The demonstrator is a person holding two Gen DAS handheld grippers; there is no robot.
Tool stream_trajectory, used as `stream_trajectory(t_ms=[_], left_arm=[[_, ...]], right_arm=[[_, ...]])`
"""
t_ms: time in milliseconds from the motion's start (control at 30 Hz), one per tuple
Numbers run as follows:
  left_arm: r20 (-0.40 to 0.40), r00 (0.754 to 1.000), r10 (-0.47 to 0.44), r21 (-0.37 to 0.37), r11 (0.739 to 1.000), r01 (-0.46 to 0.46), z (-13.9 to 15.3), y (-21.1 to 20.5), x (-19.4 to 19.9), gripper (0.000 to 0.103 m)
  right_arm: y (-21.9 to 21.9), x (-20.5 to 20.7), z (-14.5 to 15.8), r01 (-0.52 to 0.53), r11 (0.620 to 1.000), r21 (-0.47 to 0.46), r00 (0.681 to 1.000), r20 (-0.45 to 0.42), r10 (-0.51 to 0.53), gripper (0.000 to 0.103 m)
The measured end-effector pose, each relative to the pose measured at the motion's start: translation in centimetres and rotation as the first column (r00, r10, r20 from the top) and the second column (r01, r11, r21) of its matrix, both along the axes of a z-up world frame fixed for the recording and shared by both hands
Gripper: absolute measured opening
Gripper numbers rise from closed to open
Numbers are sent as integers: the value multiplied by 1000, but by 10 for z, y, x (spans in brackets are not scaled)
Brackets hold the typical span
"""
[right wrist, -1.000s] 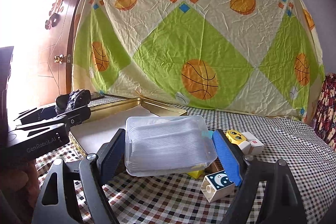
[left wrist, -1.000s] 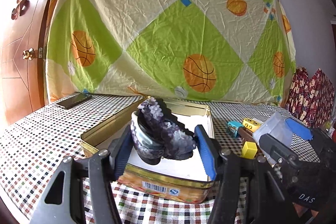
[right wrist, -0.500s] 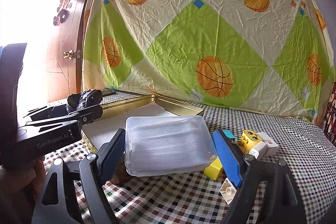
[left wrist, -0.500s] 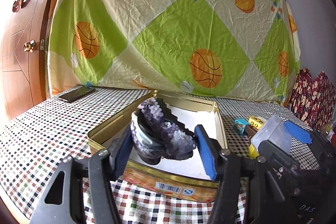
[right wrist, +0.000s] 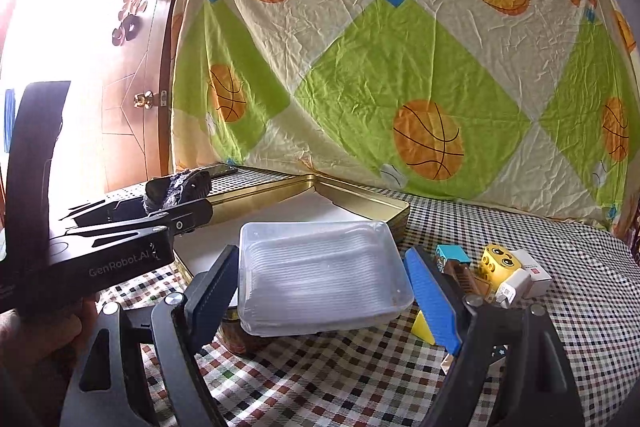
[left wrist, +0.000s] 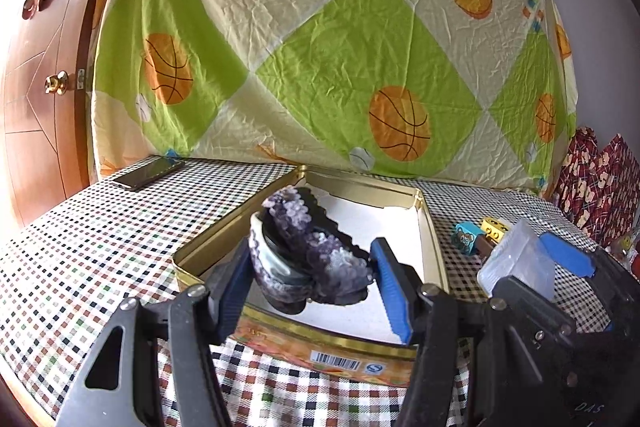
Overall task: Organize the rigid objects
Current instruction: 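Lower the geode into the tin with the left gripper while the right carries the plastic box over it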
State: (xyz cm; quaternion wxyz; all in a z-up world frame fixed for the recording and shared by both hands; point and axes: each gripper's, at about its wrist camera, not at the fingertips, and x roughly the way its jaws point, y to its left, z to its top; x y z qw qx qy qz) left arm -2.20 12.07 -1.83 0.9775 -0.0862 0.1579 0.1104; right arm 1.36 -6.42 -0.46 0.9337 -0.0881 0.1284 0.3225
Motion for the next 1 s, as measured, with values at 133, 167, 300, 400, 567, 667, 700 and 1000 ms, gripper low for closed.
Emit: stream_trajectory(t_ms=[133,167,300,400,567,667,700,1000], left_arm=[[1,1000,7,8,1000,-7,1,2,1,59],[1,1000,8,8,1000,-8,1,2,2,59],[-6,1000,4,12,1000,-4,2,3,4,59],[-13,1000,3,30,1000,-3,6,4,8,59],[-49,999,-16,19,1000,17,14,10,20,59],[-76,996,-38,9,999,39,20,14,29,59],[-87,995,-41,7,999,42,21,15,33,59],[-255,963,-90,-4,996,92,21,28,89,59]], right_arm=[[0,1,1,-9,1000,9,1000,-8,9,84],[0,1,1,-11,1000,10,1000,-10,11,84],[2,2,2,-24,1000,10,1000,-17,24,84],[5,5,8,-36,999,6,999,-16,37,84],[11,15,27,-66,998,13,997,-25,66,84],[15,30,37,-66,998,14,997,-35,67,84],[17,36,40,-65,998,9,997,-40,65,84],[48,106,36,-72,996,-48,977,-203,61,84]])
